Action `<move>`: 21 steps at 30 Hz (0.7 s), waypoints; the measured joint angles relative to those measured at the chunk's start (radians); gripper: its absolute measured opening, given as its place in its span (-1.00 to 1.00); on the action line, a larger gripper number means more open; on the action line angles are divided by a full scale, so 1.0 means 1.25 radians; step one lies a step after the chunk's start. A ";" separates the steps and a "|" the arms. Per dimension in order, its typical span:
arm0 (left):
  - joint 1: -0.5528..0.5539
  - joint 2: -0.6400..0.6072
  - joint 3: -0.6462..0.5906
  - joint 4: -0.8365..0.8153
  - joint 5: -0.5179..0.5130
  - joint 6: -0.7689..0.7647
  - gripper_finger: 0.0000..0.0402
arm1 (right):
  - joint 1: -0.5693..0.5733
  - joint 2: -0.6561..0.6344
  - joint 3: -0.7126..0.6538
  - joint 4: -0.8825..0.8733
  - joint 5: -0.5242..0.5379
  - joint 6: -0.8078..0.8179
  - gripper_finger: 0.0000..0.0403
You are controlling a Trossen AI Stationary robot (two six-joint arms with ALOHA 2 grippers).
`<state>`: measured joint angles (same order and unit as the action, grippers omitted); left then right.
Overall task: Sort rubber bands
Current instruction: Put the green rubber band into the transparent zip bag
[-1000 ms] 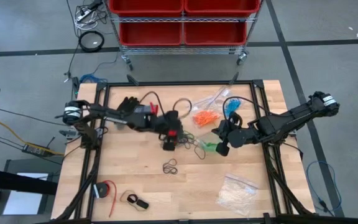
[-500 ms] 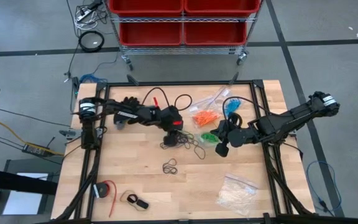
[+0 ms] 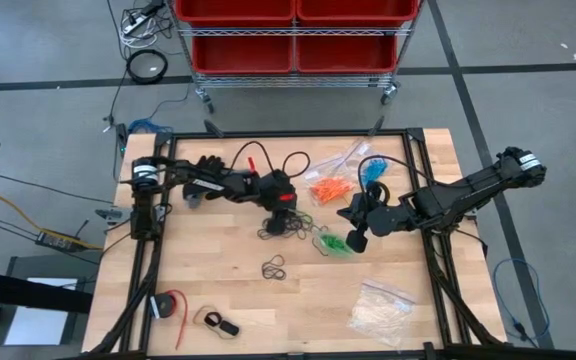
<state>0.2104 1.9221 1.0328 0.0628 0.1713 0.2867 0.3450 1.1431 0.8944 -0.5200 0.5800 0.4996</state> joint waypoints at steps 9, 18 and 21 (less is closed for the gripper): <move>-0.011 0.050 0.021 0.028 -0.078 0.018 -0.59 | 0.000 0.000 0.000 0.005 -0.001 -0.003 -1.00; -0.015 0.053 0.056 -0.027 -0.107 0.065 -0.93 | 0.010 0.000 0.000 0.017 -0.025 0.034 -0.97; -0.018 0.051 0.071 -0.058 -0.132 0.066 -0.97 | 0.023 0.012 0.000 0.034 -0.025 0.039 -0.97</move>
<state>0.1877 1.9862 1.1214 -0.0095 0.0069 0.3698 0.3740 1.1578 0.8947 -0.4777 0.5484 0.5485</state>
